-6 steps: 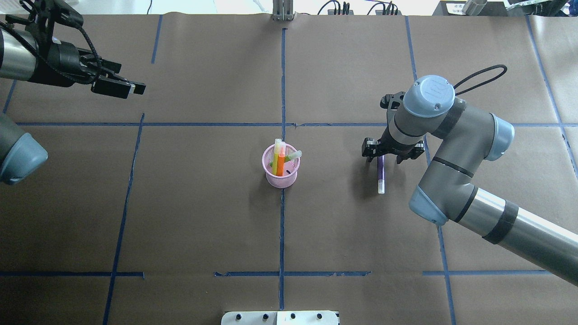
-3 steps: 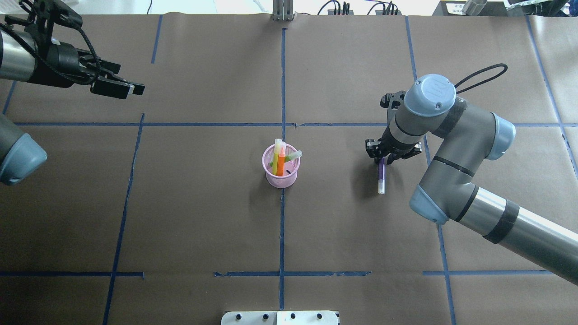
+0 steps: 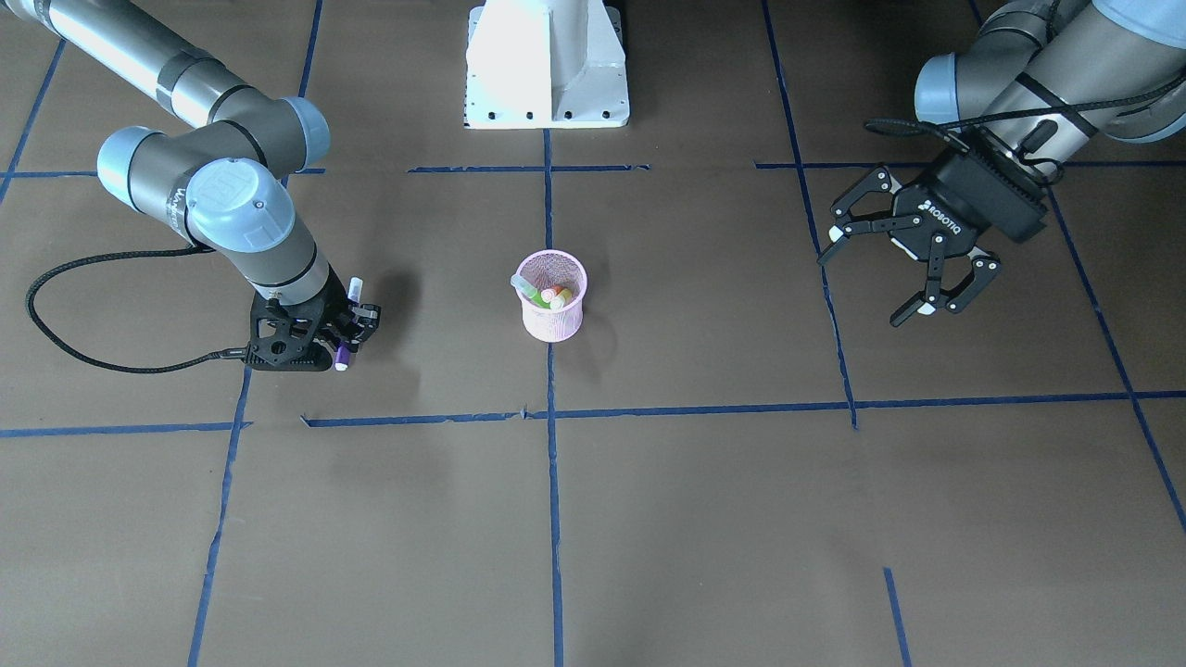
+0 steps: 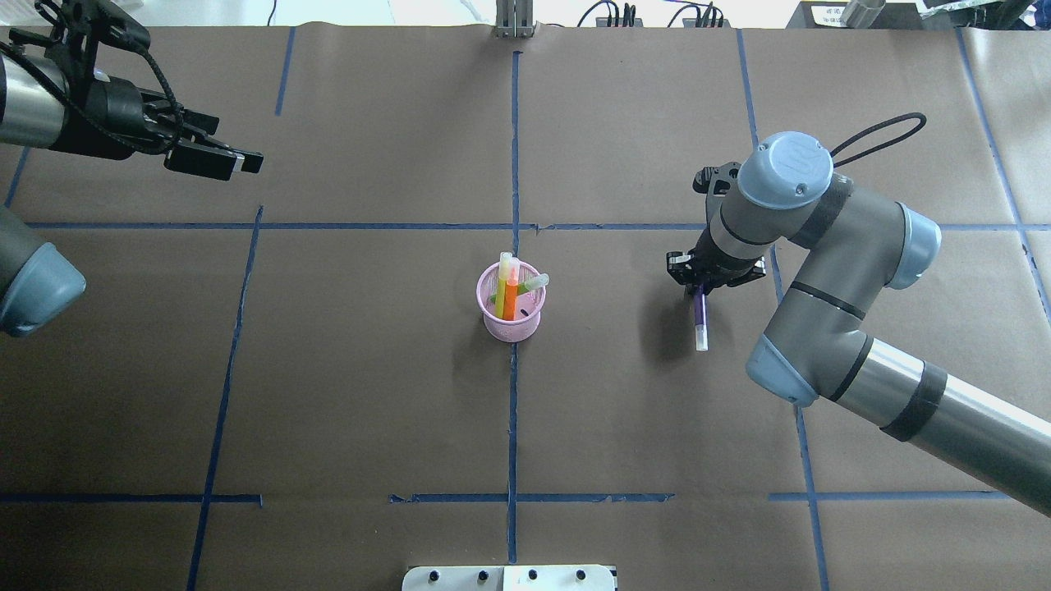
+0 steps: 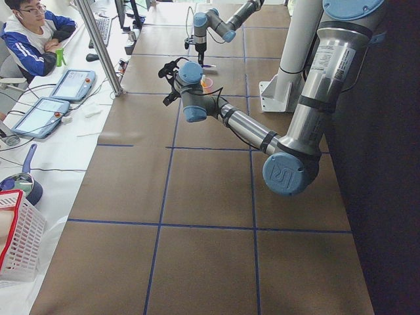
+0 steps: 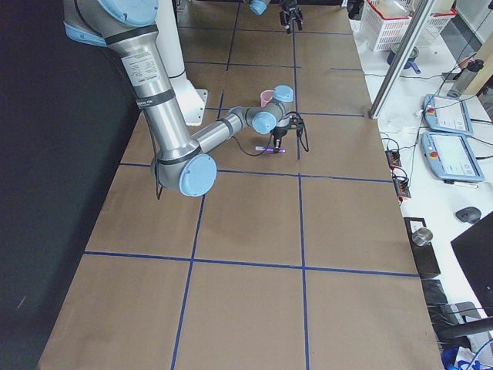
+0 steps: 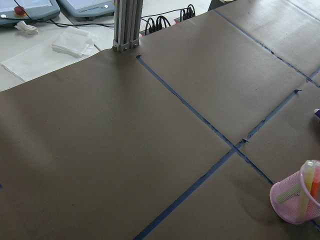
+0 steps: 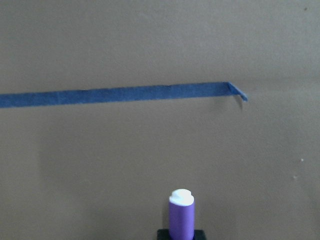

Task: Collect pens into pen holder
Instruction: 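Lift the purple marker and carry it over the pink holder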

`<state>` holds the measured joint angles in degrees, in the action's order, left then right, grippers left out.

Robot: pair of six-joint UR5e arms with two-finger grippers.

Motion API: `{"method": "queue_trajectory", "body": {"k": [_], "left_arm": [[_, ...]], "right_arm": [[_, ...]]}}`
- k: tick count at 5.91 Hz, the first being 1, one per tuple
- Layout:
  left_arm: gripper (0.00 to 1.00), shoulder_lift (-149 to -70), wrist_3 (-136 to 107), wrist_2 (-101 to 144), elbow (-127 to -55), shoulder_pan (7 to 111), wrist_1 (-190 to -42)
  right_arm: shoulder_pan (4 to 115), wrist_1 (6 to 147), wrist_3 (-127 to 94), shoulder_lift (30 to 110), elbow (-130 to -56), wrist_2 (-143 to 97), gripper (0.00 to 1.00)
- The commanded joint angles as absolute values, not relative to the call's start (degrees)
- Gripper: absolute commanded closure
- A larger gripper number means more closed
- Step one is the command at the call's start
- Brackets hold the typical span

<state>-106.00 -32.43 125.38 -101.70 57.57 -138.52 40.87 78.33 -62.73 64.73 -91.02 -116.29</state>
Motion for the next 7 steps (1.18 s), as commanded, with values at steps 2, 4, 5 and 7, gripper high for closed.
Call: {"method": "queue_trajectory", "body": {"k": [2,4,5,7], "left_arm": [[0.0,-105.21,-32.34,125.42,-101.69,57.57,-138.43],[0.0,-105.12,-31.47,126.29,-101.6,58.27,-138.08],[0.0,-105.12,-31.46,127.69,-101.25,59.23,-137.99],[0.0,-105.21,-31.46,128.84,-100.64,59.94,-137.99]], "right_arm": [[43.33,78.31,-62.75,63.56,-102.77,-112.27,1.0],[40.63,77.53,-62.93,58.91,-111.23,-96.76,1.0],[36.69,70.12,-62.93,58.28,-112.05,-87.37,1.0],[26.24,61.36,-58.39,58.1,-111.27,-68.82,1.0]]}}
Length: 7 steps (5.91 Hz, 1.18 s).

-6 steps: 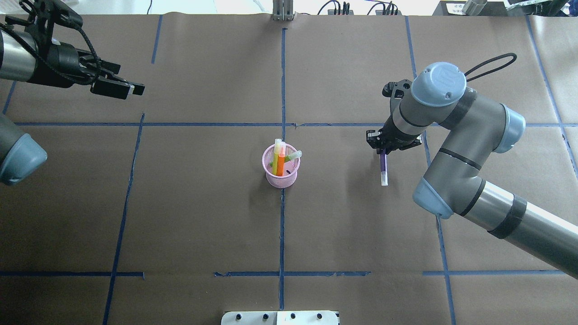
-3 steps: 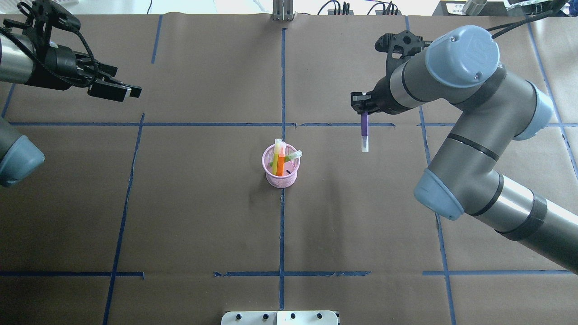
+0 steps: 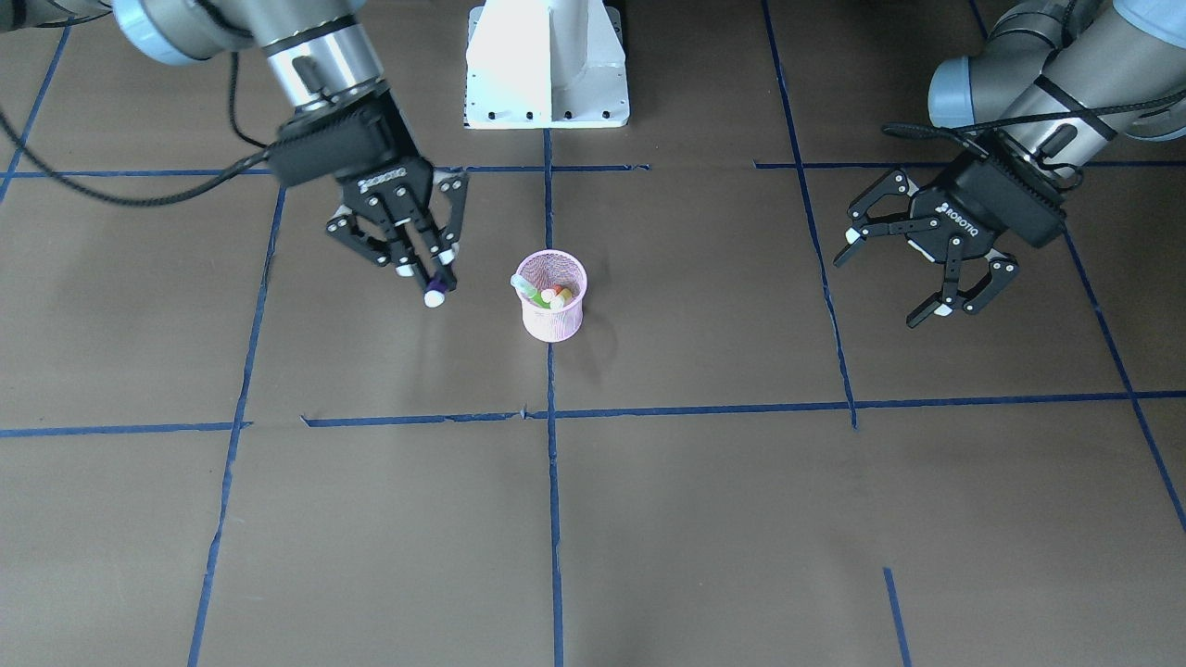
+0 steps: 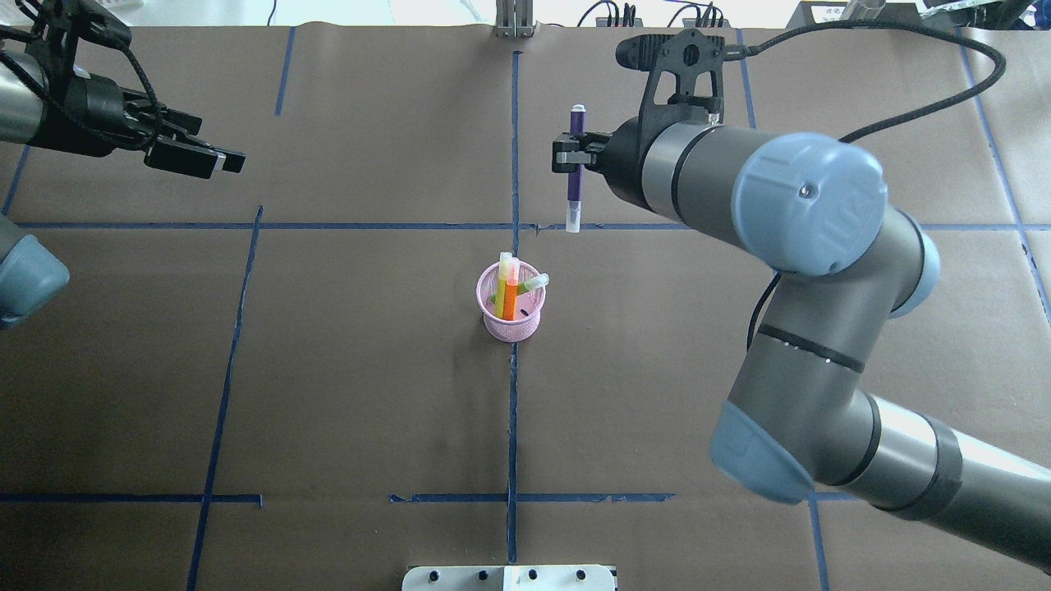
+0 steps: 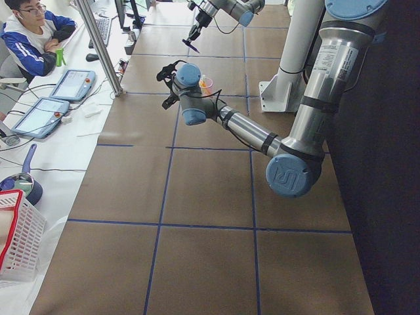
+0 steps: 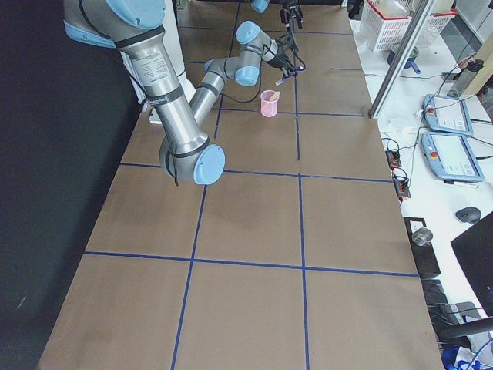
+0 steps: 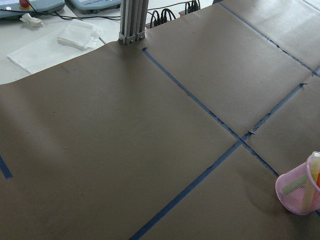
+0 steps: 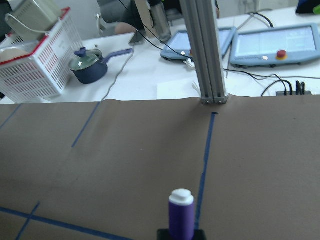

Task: Collect pens into pen holder
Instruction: 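Lift the purple marker and carry it over the pink holder, then lower the purple marker into the holder and open the right gripper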

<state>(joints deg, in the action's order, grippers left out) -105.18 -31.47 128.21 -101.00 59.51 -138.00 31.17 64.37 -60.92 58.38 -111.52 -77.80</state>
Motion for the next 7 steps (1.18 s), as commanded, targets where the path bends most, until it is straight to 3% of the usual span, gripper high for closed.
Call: {"method": "queue_trajectory", "body": {"k": [1,7], "left_arm": [[0.0,-105.12,-31.46,130.67,-100.55,60.81,-137.9],[0.0,-103.01,-31.46,131.66,-100.46,61.0,-137.29]], "right_arm": [[22.19,59.52,-57.23,58.36,-110.31,-61.42,1.0],[16.44,48.61,-54.49,56.16,-94.41,-50.45,1.0]]}}
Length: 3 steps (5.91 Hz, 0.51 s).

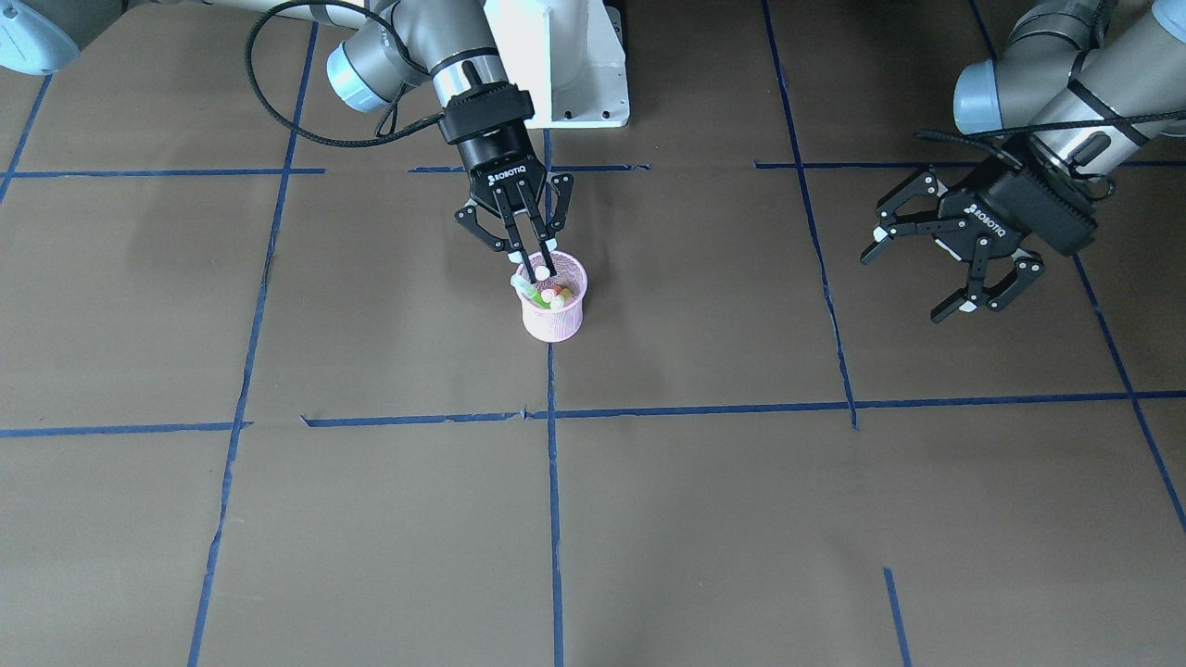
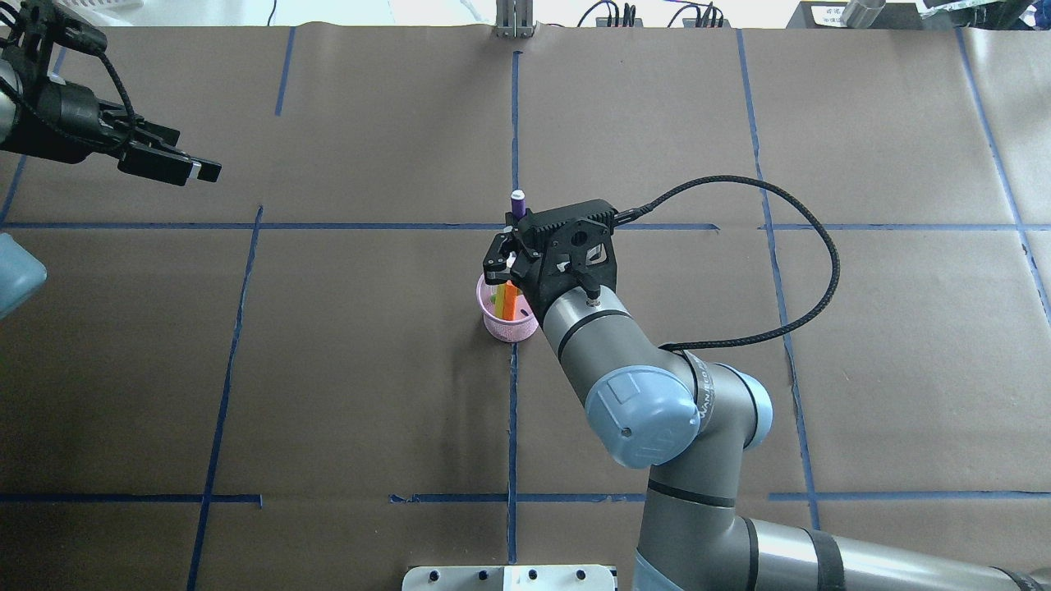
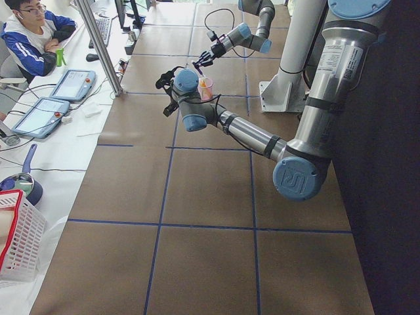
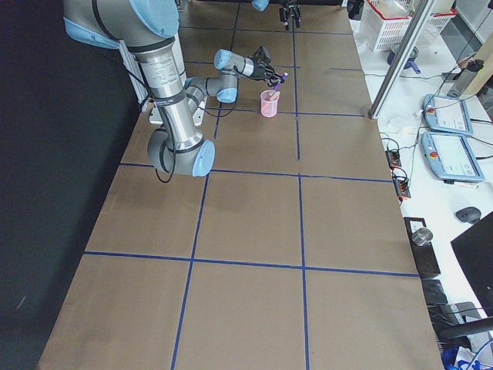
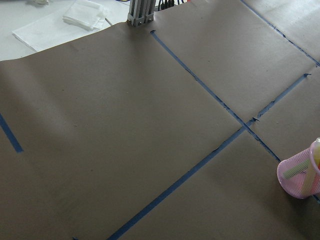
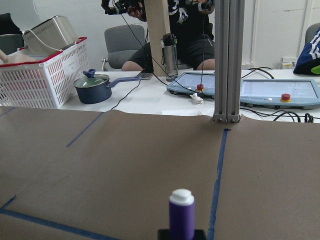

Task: Collect pens into pen holder
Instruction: 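Lower the purple marker into the holder and open the right gripper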

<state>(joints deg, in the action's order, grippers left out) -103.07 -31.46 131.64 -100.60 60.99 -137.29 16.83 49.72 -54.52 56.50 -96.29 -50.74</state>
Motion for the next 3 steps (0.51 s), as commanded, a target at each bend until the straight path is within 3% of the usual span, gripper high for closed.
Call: {"method": "queue_trajectory", "body": {"k": [1,3], "left_arm": [[0.0,-103.09,-31.46,131.57,-100.11,60.91,-137.29],[0.0,-103.1,-31.46,131.57,-100.02,60.91,-137.29]], "right_arm": [[15.65,47.73,-54.49,56.42,-93.79,-50.45,1.0],[13.63,47.64,-54.41,56.51,-92.03,-47.73,0.99]]}}
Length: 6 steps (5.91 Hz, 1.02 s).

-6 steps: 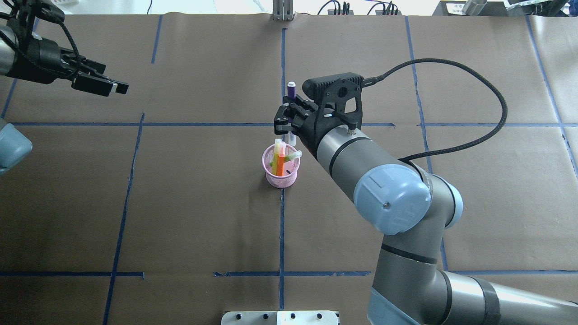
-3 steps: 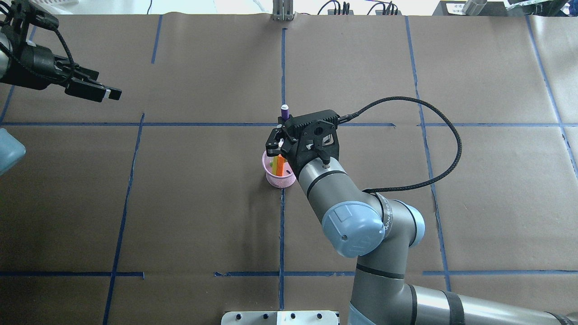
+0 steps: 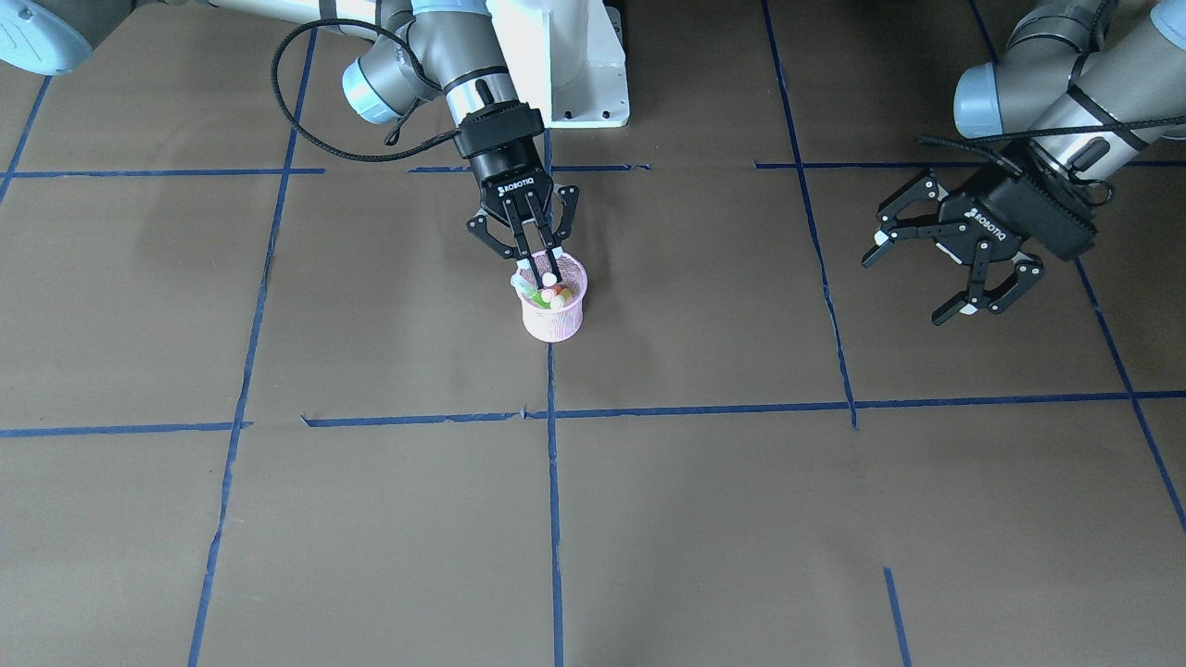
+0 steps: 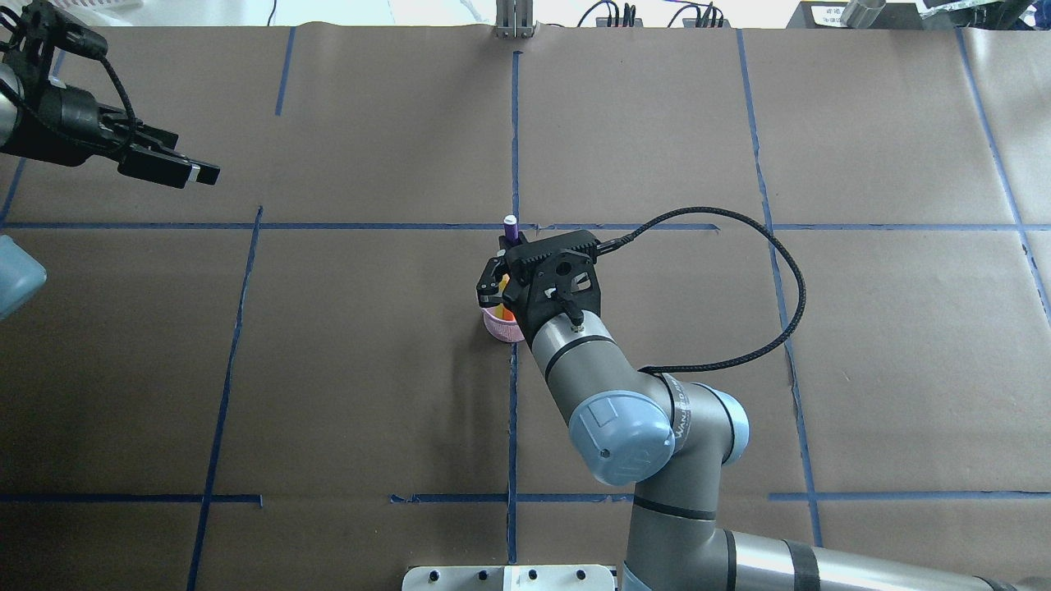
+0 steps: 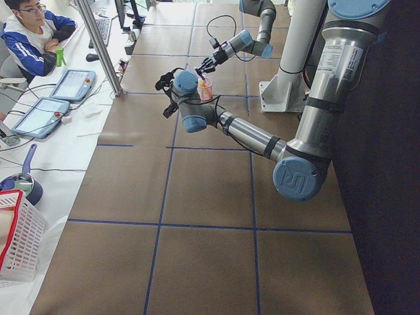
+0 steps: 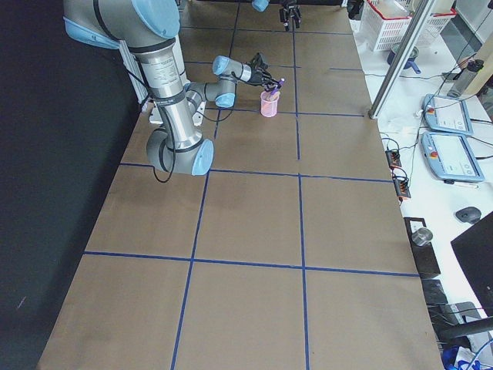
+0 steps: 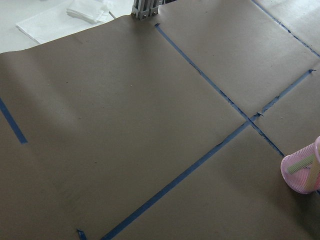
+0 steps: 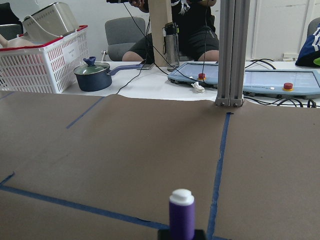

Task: Collect pens into pen holder
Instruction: 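Lower the purple marker into the holder and open the right gripper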

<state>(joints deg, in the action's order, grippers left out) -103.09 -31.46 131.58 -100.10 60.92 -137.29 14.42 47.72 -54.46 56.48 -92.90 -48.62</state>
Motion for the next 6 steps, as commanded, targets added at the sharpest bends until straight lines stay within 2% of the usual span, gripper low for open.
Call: {"method": "queue_trajectory", "body": {"k": [1,2,4,6], "left_arm": [[0.0,-103.1,-31.46,131.57,-99.93,60.91,-137.29],[0.0,-103.1,-31.46,131.57,-99.58,60.82,-137.29],[0.0,-103.1,-31.46,131.57,-99.49,60.82,-137.29],[0.0,-103.1,-31.46,131.57,-99.58,61.08,-137.29]], "right_arm": [[13.19,47.55,-52.14,56.77,-91.93,-47.64,0.92],[12.57,47.46,-52.03,56.34,-91.93,-46.77,0.02],[12.22,44.92,-52.03,56.34,-93.59,-45.61,0.0],[15.96,45.61,-51.24,56.69,-102.09,-58.1,0.0]]}}
